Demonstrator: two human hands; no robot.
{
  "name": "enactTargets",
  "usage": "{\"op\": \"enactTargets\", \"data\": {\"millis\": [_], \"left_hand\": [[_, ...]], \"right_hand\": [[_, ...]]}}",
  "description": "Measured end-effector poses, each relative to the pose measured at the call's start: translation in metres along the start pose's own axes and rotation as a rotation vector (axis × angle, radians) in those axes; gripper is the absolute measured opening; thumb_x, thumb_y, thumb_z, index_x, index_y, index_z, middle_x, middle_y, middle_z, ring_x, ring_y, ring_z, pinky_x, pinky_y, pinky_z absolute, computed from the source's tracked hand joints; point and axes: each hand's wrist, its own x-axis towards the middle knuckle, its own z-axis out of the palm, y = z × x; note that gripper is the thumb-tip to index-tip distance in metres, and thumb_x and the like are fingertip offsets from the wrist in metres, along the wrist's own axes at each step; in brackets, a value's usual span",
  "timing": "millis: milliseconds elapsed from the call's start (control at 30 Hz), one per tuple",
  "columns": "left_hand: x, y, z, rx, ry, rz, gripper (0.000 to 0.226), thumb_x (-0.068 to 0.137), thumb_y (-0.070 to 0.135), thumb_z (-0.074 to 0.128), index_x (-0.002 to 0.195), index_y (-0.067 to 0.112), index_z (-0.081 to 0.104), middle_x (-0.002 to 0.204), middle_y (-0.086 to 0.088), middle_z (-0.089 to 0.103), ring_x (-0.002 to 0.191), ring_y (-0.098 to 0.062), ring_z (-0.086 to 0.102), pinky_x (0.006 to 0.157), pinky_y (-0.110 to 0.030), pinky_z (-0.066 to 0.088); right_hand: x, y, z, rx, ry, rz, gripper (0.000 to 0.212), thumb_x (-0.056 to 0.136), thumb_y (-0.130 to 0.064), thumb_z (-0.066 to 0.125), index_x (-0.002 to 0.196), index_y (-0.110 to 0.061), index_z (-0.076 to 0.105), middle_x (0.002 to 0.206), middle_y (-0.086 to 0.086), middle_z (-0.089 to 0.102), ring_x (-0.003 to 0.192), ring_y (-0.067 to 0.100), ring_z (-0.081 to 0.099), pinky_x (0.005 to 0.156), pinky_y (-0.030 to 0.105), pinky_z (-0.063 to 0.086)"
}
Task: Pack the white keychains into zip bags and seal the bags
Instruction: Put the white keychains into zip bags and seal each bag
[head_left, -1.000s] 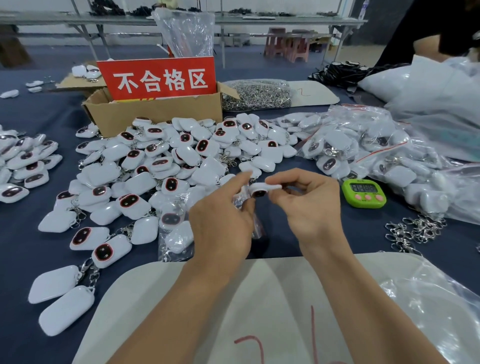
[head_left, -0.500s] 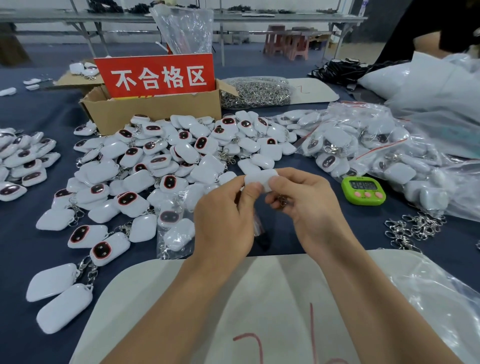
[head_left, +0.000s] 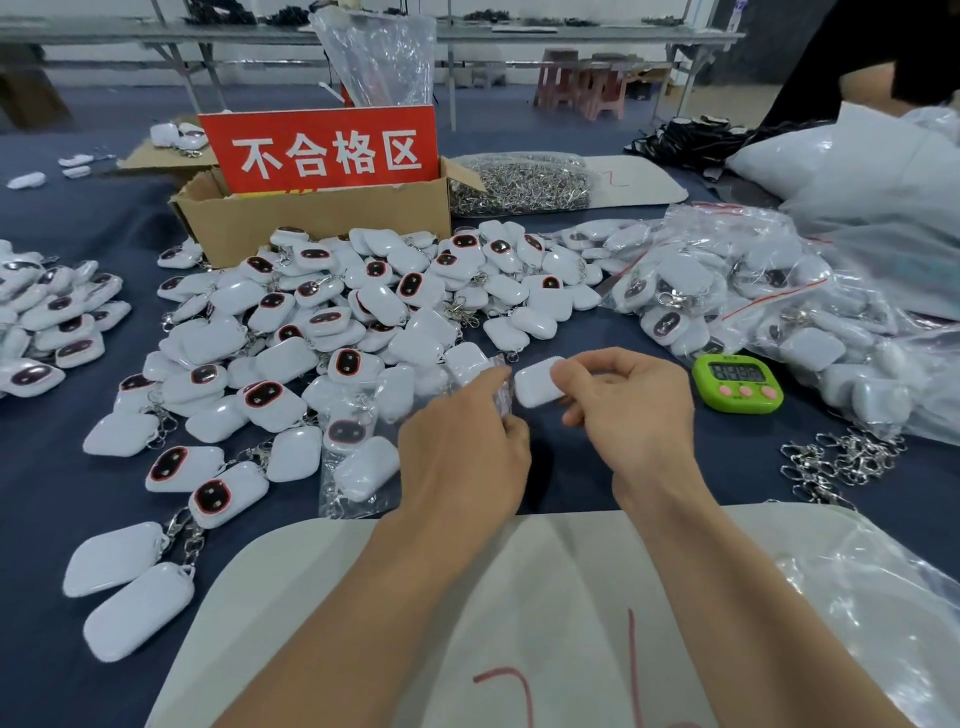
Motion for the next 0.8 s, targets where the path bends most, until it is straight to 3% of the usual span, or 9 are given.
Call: {"op": "enactTargets", "data": {"millis": [100, 267, 433, 533, 667, 733, 800], "left_hand": [[-0.001, 0.001, 0.001, -0.007, 0.016, 0.035, 0.061, 0.092, 0.028, 0.057, 0.15, 0.038, 0.043, 0.103, -0.002, 0.076, 0.101, -0.029, 0.067, 0.073, -0.033, 0.039], [0.0, -0.001, 0.004, 0.042, 0.044, 0.013, 0.054, 0.095, 0.047, 0.055, 0.146, 0.038, 0.042, 0.108, 0.0, 0.074, 0.104, -0.027, 0.068, 0.071, -0.033, 0.034], [0.0, 0.0, 0.001, -0.077, 0.008, 0.015, 0.069, 0.093, 0.027, 0.057, 0.155, 0.037, 0.027, 0.095, 0.001, 0.073, 0.094, -0.027, 0.067, 0.07, -0.033, 0.039], [-0.002, 0.003, -0.004, -0.176, 0.016, 0.043, 0.076, 0.092, 0.023, 0.057, 0.158, 0.042, 0.022, 0.076, 0.003, 0.065, 0.079, -0.026, 0.064, 0.072, -0.04, 0.049], [-0.008, 0.006, -0.005, -0.312, 0.135, 0.181, 0.075, 0.089, 0.019, 0.059, 0.153, 0.047, 0.034, 0.058, 0.008, 0.051, 0.062, -0.017, 0.056, 0.069, -0.042, 0.053], [-0.009, 0.004, -0.003, -0.367, 0.177, 0.233, 0.071, 0.088, 0.018, 0.057, 0.15, 0.047, 0.04, 0.057, 0.008, 0.049, 0.059, -0.014, 0.054, 0.069, -0.04, 0.054], [-0.009, 0.001, -0.003, -0.441, 0.197, 0.274, 0.062, 0.092, 0.025, 0.054, 0.149, 0.047, 0.041, 0.06, 0.009, 0.055, 0.061, -0.01, 0.057, 0.069, -0.03, 0.053]], "right_hand": [[0.0, 0.003, 0.006, -0.079, -0.064, -0.02, 0.002, 0.086, -0.023, 0.077, 0.084, -0.025, 0.075, 0.06, -0.004, 0.072, 0.051, 0.004, 0.066, 0.06, 0.024, 0.05], [0.003, 0.006, 0.008, -0.109, -0.073, -0.045, 0.007, 0.088, -0.02, 0.072, 0.087, -0.026, 0.074, 0.064, -0.008, 0.074, 0.056, 0.006, 0.071, 0.068, 0.03, 0.059], [0.004, 0.006, 0.006, -0.116, -0.086, -0.048, 0.009, 0.084, -0.023, 0.071, 0.08, -0.029, 0.076, 0.061, -0.007, 0.073, 0.05, 0.005, 0.067, 0.052, 0.017, 0.049], [0.001, 0.003, 0.005, -0.114, -0.181, -0.075, 0.015, 0.085, -0.023, 0.07, 0.08, -0.034, 0.078, 0.059, -0.002, 0.07, 0.049, 0.008, 0.061, 0.052, 0.017, 0.046], [-0.002, -0.003, 0.005, -0.08, -0.375, -0.104, 0.026, 0.099, -0.012, 0.055, 0.095, -0.021, 0.08, 0.072, 0.004, 0.075, 0.06, 0.012, 0.063, 0.059, 0.031, 0.052], [-0.003, -0.007, 0.003, -0.119, -0.58, -0.121, 0.029, 0.105, -0.01, 0.047, 0.099, -0.009, 0.076, 0.088, 0.021, 0.075, 0.073, 0.02, 0.065, 0.073, 0.041, 0.058], [-0.002, -0.009, -0.001, -0.117, -0.669, -0.125, 0.029, 0.105, -0.01, 0.047, 0.095, -0.007, 0.075, 0.086, 0.024, 0.073, 0.068, 0.017, 0.064, 0.066, 0.035, 0.059]]}}
